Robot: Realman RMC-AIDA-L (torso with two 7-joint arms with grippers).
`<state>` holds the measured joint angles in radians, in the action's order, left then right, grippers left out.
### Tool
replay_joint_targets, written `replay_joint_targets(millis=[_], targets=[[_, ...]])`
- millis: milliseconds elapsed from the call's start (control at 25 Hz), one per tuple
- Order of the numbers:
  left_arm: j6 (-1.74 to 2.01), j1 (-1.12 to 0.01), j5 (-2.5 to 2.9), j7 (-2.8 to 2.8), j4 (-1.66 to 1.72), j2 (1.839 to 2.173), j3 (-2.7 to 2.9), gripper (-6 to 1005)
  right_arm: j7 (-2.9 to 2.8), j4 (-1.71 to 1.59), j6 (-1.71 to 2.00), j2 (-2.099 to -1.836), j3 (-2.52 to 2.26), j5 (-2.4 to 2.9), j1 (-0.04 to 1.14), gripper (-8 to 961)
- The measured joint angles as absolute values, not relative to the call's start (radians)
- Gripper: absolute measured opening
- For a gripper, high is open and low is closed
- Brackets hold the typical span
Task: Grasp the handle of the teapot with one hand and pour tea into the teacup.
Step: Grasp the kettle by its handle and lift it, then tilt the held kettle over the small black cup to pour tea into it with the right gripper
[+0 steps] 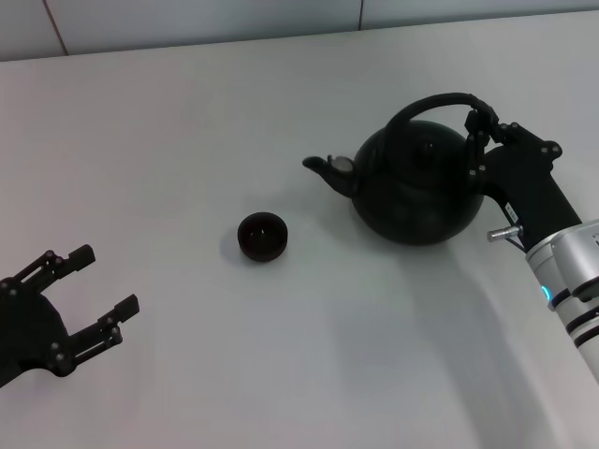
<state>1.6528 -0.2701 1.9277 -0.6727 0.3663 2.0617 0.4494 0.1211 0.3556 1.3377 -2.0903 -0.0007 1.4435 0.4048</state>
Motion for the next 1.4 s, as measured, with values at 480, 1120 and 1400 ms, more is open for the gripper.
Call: replay_joint_targets(millis=[480,1120,1400], targets=[[1.652,-0.269,1.932,-0.672,0.367,2.063,0.453,799,0.121,0.355,1.41,-2.085,-0.008,1.443,0.396,89],[1.641,-0.272,1.933,-0.67,0.367,2.063,0.454,799,0.041,0.283,1.467,-2.077,-0.013,1.539,0.405,89],[1.64,-0.274,1.931,-0.67,0.365,2.063,0.454,799,-0.046,0.211,1.446,-2.078,-0.014,1.636,0.431,89]])
